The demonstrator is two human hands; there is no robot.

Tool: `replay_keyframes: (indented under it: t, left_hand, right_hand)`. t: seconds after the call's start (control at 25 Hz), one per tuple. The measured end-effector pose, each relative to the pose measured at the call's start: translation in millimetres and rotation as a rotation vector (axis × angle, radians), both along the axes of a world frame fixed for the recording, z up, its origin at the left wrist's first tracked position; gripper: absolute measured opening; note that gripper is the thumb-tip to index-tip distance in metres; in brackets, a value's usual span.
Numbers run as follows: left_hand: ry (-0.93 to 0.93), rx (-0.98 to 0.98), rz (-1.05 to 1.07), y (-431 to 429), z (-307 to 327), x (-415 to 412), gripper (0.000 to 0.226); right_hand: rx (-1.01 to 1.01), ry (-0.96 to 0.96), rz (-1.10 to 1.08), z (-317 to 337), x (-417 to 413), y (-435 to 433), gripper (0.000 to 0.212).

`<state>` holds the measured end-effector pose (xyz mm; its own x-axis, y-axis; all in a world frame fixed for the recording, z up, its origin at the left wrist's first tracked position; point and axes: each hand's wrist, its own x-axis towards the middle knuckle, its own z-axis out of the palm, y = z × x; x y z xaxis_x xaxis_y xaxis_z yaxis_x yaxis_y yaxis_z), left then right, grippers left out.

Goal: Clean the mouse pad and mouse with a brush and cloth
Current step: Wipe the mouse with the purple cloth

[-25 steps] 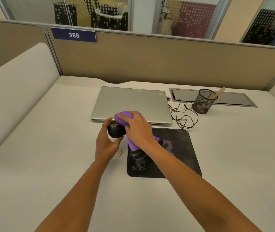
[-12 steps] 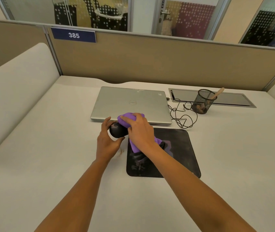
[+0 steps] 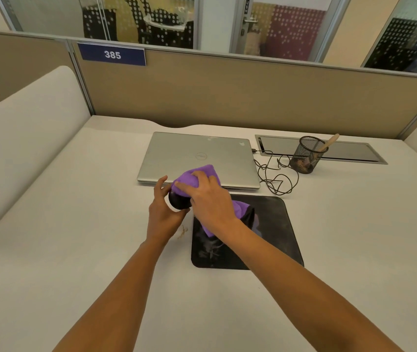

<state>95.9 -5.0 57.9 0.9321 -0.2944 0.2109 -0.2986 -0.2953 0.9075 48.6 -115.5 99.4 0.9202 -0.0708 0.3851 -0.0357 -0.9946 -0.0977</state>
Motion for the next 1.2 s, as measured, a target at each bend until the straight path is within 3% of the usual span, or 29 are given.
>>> replay_keyframes:
  t: [0.16,0.36,0.52,0.6,0.84,0.92,1.04,1.2]
  left_hand:
    - [-0.036,0.023,-0.033,-3,4,0,0.085]
    - [-0.020,0.025,0.000,-2,8,2,0.089]
    - [-0.091,0.017,-0.034,-6,7,-1,0.081]
    - [-0.089,0.010,-0.019,-5,7,0,0.081]
    - [-0.036,0.015,0.001,-1,5,3,0.086]
    - [-0.076,0.021,-0.018,-2,7,1,0.082]
    - [-0.123,0.042,-0.054,-5,8,0,0.077]
    - [-0.057,0.025,-0.009,-4,10,3,0.088]
  right_hand:
    - [0.066,-0.010,-0.117,6,6,-4,0.045]
    - [-0.087,-0.069,0.088,-6,-11,6,0.052]
    - [0.108,-0.026,-0.114,4,6,-12,0.044]
    - [0.129,-0.051,-0.115,5,6,-5,0.045]
    - [-0.174,-0.068,0.211,-11,-19,-12,0.053]
    - [-0.115,-0.093,0.134,-8,-12,-21,0.049]
    - [0.149,-0.020,-0.074,2,3,-23,0.042]
    - [0.054,-0.105,0.016,4,3,2,0.045]
